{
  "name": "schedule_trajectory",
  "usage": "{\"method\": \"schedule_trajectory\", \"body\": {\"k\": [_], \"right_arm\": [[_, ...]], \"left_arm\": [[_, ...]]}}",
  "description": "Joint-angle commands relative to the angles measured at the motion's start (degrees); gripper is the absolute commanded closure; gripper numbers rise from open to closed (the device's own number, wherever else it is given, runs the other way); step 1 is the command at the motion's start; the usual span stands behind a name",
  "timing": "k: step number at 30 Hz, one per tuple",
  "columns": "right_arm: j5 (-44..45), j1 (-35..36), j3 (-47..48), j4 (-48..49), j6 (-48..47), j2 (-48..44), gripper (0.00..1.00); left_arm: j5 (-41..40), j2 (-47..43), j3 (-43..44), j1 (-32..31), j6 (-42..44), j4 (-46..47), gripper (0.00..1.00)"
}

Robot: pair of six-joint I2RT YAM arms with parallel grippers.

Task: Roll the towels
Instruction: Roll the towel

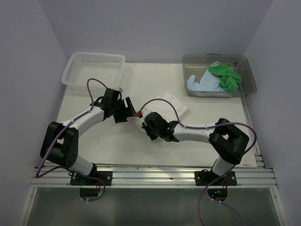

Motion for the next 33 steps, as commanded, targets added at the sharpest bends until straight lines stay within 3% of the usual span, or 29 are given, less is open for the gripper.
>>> {"method": "schedule_trajectory", "body": {"k": [1, 7, 13, 16, 25, 26, 27, 30, 33], "right_arm": [[-6.5, -0.6, -1.6, 1.3, 3.6, -2.9, 1.0], [-6.8, -1.2, -2.4, 0.8, 4.4, -4.4, 1.0], [-6.4, -1.5, -3.9, 1.2, 5.3, -5.7, 1.0], [-6.1, -1.5, -4.0, 1.1, 5.4, -5.7, 1.0], [-6.1, -1.6, -2.1, -2.9, 3.6, -5.6, 1.0], [-6.4, -1.6, -1.5, -3.7, 3.5, -5.6, 0.91], [-6.7, -1.4, -0.2, -4.6, 3.4, -5.7, 0.68], [-4.6, -0.8, 1.6, -7.0, 2.7, -6.7, 0.35], [-2.4, -0.6, 4.3, -8.4, 2.2, -6.9, 0.29]], "left_arm": [[1.9, -1.6, -5.1, 0.3, -5.9, 9.7, 0.23], [4.1, 1.8, -8.5, 0.2, -10.3, 17.7, 0.23], [0.9, 3.6, -9.5, 0.1, -13.0, 23.0, 0.28], [0.2, 5.8, -8.2, 0.1, -13.4, 22.7, 0.34], [-0.4, 8.7, -3.4, -0.6, -13.5, 15.6, 0.74], [-0.4, 8.6, -3.2, -0.6, -13.5, 15.1, 0.76], [0.0, 8.6, -3.0, -0.6, -13.5, 14.7, 0.81], [0.6, 8.6, -2.8, -0.6, -13.4, 13.3, 0.84], [0.7, 9.2, -3.0, -0.6, -13.3, 11.8, 0.85]]}}
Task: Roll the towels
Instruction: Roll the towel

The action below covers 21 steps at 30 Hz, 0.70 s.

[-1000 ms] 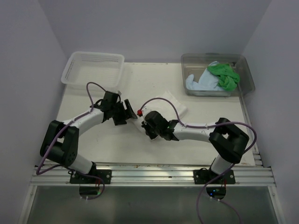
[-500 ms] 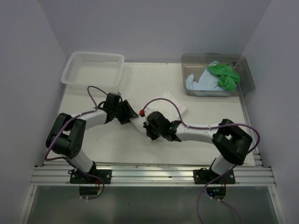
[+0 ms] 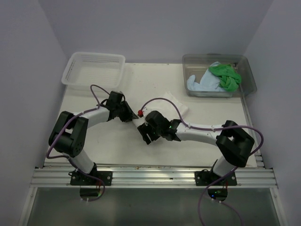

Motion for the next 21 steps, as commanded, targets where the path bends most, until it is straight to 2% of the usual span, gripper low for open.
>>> {"method": "schedule_trajectory", "body": {"k": [1, 4, 7, 11, 21], "right_arm": [[3.9, 0.1, 5.5, -4.0, -0.9, -2.0, 0.28], [6.5, 0.4, 11.1, -8.4, -1.8, 1.8, 0.29], [9.5, 1.7, 14.0, -8.9, -4.4, 5.0, 0.3], [13.0, 3.7, 15.3, -7.7, -7.7, 7.9, 0.3], [13.3, 4.7, 15.9, -5.6, -8.2, 14.2, 0.34]], "left_arm": [[-0.5, 0.4, 1.5, 0.1, 0.6, -2.8, 0.85], [-0.1, 0.6, 0.8, 0.1, 0.1, -3.0, 0.86], [-0.1, 0.5, 1.0, 0.1, 0.0, -3.8, 0.87], [-1.1, 0.5, 2.4, 0.1, 0.2, -5.2, 0.87], [-1.5, 0.7, 2.9, 0.1, 0.0, -6.8, 0.87]]}}
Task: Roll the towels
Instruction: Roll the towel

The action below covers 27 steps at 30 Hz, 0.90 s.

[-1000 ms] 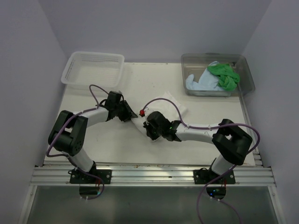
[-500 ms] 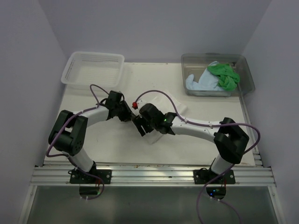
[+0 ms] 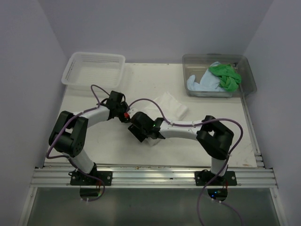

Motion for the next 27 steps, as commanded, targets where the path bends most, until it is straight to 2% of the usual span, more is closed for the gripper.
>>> {"method": "schedule_trajectory", "body": {"k": [1, 5, 6, 7, 8, 9, 10, 11, 13, 15, 18, 19, 21, 22, 25, 27], "right_arm": [[1.7, 0.0, 1.0, 2.0, -0.7, 1.8, 0.34], [3.7, 0.2, 0.0, 3.8, 0.0, 3.8, 0.38], [4.2, 0.2, -0.1, 4.1, 0.1, 4.6, 0.45], [5.2, 0.2, -0.1, 4.5, 0.3, 4.8, 0.51], [5.2, 0.2, -0.2, 4.4, 0.6, 5.1, 0.71], [5.2, 0.1, 0.0, 4.4, 0.8, 5.2, 0.83], [4.9, 0.0, 0.1, 4.2, 1.2, 4.9, 0.94], [3.8, 0.0, 0.2, 4.1, 1.3, 4.7, 1.0], [1.8, -0.1, 0.2, 3.8, 1.8, 3.3, 1.0], [-4.3, -1.4, 1.9, 2.0, 4.0, 2.5, 1.0], [-14.0, -3.6, 2.3, 1.3, 7.6, 0.2, 1.0], [-15.3, -4.4, 2.3, 1.3, 8.6, -0.3, 1.0], [-22.0, -6.0, 2.7, 1.4, 11.0, -1.2, 1.0], [-23.7, -6.5, 2.8, 1.4, 11.7, -1.4, 1.0], [-32.3, -8.4, 3.2, 1.9, 14.7, -1.1, 1.0], [-36.9, -10.4, 2.5, 3.1, 16.8, -1.1, 1.0]], "left_arm": [[-1.2, 0.5, 1.7, 0.1, 0.0, -2.5, 0.87], [-1.0, 0.5, 1.9, 0.2, -0.2, -3.2, 0.86], [-0.9, 0.5, 2.0, 0.3, -0.2, -3.4, 0.86], [-0.8, 0.5, 2.0, 0.2, -0.2, -3.5, 0.86], [-0.8, 0.3, 2.1, 0.2, -0.2, -3.9, 0.85], [-0.8, 0.1, 2.3, 0.2, 0.1, -4.3, 0.85], [-0.8, 0.0, 2.4, 0.2, 0.2, -4.6, 0.83], [-0.9, -0.6, 2.4, 0.3, 0.7, -5.3, 0.82], [-1.2, -1.7, 2.7, 0.5, 1.4, -6.1, 0.76], [-2.2, -3.7, 2.9, 0.8, 3.0, -7.5, 0.71], [-2.6, -6.9, 3.1, 1.4, 4.9, -9.4, 0.57], [-2.7, -7.7, 3.2, 1.6, 5.3, -9.8, 0.47], [-2.6, -10.0, 3.3, 2.4, 6.7, -11.3, 0.38], [-2.6, -10.7, 3.4, 2.7, 7.3, -11.7, 0.29], [-2.5, -13.6, 4.2, 4.1, 9.0, -14.2, 0.23], [-2.4, -15.2, 4.6, 5.0, 10.0, -15.9, 0.23]]}}
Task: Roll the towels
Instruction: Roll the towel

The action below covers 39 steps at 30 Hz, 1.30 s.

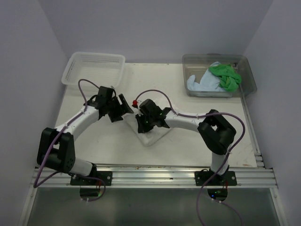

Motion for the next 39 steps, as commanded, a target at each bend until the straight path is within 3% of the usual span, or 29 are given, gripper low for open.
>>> {"method": "schedule_trajectory", "body": {"k": [1, 12, 21, 34, 39], "right_arm": [[-18.8, -1.9, 0.9, 3.0, 8.6, -2.5, 1.0], [-36.8, -9.9, -6.1, 18.8, 23.9, -1.8, 1.0], [-45.9, -14.8, -12.5, 39.9, 41.5, 3.4, 1.0], [-49.1, -16.9, -18.9, 96.4, 79.6, 18.3, 1.0], [-48.9, -17.0, -18.5, 99.5, 81.5, 19.2, 1.0]], "left_arm": [[-0.4, -3.9, 2.7, 1.6, 3.3, -4.0, 0.23], [5.2, -7.6, 0.4, 2.1, 4.1, -3.0, 0.3], [9.6, -9.0, -3.7, 0.7, 3.6, 4.6, 0.38], [9.8, -2.8, -1.8, -3.4, 3.6, 10.7, 0.39], [10.0, -0.5, -1.0, -4.0, 3.6, 12.9, 0.39]]}}
